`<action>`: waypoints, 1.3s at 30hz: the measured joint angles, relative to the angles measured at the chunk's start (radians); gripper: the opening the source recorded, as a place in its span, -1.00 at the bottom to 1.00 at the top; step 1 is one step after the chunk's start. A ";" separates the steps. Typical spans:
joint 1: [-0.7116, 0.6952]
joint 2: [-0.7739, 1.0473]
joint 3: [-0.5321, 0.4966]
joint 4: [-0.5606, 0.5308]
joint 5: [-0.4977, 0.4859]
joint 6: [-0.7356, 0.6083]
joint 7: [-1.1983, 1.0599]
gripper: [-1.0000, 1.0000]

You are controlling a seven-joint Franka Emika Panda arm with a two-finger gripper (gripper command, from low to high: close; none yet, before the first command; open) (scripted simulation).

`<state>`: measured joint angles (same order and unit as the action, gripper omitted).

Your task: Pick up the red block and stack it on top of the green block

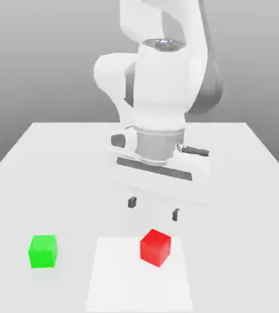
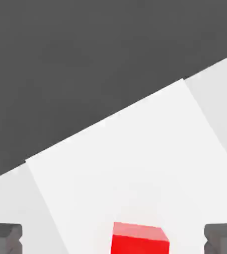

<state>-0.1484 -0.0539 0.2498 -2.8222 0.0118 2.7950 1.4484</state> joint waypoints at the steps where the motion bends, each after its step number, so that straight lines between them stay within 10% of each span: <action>1: -0.002 0.031 0.000 -0.005 -0.007 0.024 0.017 0.00; 9: 0.079 0.253 -0.124 0.019 -0.182 0.207 0.155 0.00; 10: 0.096 0.274 -0.143 0.021 -0.195 0.224 0.165 -1.00; 27: 0.068 0.032 -0.075 -0.010 0.000 0.018 0.016 -1.00; 39: -0.381 0.112 -0.278 0.149 -0.011 -0.062 -0.157 -1.00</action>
<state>-0.5292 0.0583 -0.0287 -2.6734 0.0013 2.7330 1.2918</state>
